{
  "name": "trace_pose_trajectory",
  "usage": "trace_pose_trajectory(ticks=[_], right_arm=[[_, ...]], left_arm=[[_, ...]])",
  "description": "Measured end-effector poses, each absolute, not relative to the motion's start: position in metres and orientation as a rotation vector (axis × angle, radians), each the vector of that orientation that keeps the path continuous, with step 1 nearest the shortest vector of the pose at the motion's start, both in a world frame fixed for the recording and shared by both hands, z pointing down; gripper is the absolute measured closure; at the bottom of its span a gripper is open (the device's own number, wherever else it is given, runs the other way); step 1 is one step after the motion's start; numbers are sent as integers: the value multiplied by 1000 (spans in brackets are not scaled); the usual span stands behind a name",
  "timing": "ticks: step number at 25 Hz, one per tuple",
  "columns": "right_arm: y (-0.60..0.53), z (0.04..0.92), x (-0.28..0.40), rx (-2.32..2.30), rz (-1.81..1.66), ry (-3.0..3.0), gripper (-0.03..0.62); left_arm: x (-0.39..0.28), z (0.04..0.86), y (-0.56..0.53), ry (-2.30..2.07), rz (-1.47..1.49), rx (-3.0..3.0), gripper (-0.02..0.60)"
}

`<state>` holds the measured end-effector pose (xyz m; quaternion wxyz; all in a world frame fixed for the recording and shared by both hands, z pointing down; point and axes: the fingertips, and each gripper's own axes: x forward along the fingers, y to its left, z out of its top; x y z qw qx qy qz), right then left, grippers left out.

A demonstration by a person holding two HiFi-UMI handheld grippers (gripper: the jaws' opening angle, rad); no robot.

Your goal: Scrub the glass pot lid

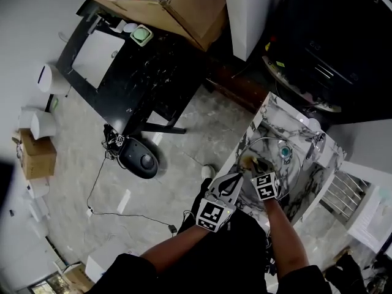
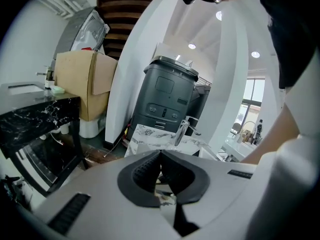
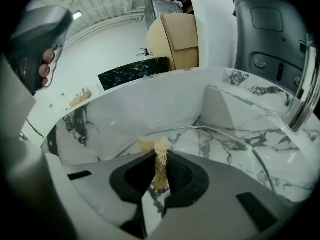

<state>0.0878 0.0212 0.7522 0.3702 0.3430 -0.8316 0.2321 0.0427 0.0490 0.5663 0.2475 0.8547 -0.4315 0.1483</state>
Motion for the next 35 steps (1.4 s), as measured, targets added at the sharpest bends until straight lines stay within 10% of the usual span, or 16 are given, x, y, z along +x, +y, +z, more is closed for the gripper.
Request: trace_pose_trajectory(ticks=[35], right_arm=[[-3, 772, 149, 1158, 696, -1967, 531]], left_arm=[[50, 578, 51, -1170, 479, 2320, 566]])
